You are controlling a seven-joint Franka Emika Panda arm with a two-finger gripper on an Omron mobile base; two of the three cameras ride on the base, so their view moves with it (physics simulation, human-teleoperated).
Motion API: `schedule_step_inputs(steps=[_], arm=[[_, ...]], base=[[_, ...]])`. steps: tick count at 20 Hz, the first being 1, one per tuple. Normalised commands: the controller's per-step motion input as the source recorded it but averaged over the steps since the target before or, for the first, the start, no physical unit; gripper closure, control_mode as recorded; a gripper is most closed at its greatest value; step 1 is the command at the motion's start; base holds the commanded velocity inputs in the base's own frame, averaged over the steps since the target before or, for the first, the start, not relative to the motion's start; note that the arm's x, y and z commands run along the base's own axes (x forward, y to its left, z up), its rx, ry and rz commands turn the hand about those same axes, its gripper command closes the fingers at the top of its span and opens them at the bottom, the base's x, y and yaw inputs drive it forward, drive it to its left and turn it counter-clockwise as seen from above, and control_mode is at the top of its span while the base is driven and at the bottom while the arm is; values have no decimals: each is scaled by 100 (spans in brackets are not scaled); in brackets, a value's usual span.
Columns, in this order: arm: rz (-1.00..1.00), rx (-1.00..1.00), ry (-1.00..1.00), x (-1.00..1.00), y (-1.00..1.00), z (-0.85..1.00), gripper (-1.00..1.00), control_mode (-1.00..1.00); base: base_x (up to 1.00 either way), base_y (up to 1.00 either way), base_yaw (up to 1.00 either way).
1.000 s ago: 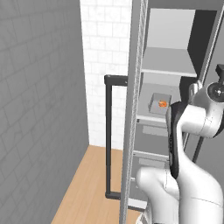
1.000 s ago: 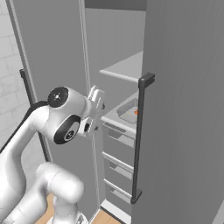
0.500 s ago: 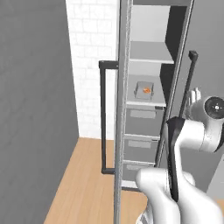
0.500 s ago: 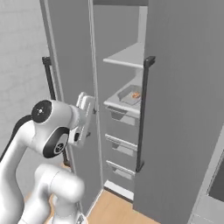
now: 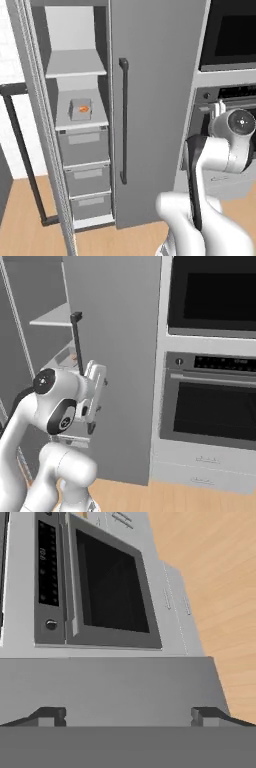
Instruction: Take the meat container that has the shrimp and place it on the second highest rack of the freezer. Then take the vegetable container that has the bell pepper and cucumber and place it on the highest rack of the freezer.
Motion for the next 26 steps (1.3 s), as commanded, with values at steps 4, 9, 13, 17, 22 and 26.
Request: schedule_step_inputs(steps=[4,9,13,17,22,26], arm=[[0,0,0,0,0,0,-100,100],[0,0,0,0,0,0,-100,100],[0,0,0,0,0,0,-100,100],[0,0,0,0,0,0,-100,100],[0,0,0,0,0,0,-100,100],[0,0,0,0,0,0,-100,100]], base=[[24,-100,-32],[53,-100,-10],[79,-100,0],[72,-100,0],[50,-100,2],[39,-100,10]])
